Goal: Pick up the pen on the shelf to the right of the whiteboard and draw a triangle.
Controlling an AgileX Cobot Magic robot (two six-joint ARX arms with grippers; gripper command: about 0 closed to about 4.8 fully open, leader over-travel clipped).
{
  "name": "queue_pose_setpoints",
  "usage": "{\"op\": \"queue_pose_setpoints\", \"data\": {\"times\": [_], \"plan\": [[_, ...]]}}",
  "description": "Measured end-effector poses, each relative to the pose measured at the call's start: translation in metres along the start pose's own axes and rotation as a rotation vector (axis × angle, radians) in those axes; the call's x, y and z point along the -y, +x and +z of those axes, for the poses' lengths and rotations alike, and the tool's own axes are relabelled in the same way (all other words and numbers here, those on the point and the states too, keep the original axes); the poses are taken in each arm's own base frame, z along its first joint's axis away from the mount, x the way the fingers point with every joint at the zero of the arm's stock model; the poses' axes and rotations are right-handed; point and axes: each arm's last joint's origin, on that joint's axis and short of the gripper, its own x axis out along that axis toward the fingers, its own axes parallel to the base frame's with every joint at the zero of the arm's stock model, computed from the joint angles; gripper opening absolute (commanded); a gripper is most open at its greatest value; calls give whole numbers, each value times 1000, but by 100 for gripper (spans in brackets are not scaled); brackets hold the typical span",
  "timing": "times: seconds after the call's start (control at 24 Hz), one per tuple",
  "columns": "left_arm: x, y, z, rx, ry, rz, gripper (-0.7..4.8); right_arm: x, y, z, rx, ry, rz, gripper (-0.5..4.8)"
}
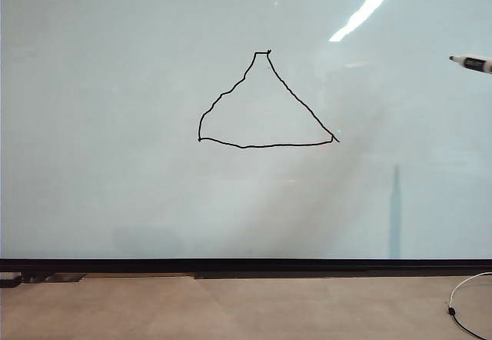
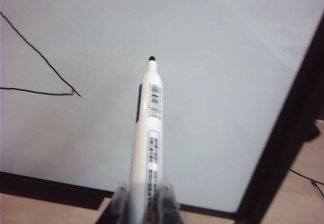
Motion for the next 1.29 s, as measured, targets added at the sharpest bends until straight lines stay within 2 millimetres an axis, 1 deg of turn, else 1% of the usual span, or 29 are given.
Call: {"op": "queue_pose_setpoints", "data": {"times": [0.13, 0.25, 0.67, 0.92, 1.17, 1.29], "plan": [[0, 0, 0, 0, 0, 0, -5, 1, -6, 0, -11, -1, -16, -5], [0, 0, 0, 1, 0, 0, -5, 4, -18, 3, 10, 0, -43, -4], [0, 0, 0, 0, 0, 0, -5, 6, -41, -2, 18, 2, -103, -4], [0, 0, 0, 1, 0, 0, -5, 8, -43, -5, -24, -7, -150, -4], [0, 0, 0, 1, 0, 0, -5, 11, -43, -7, -38, -28, -127, -5], [0, 0, 0, 1, 0, 0, -5, 13, -41, -13, -47, -27, -106, -4]]}}
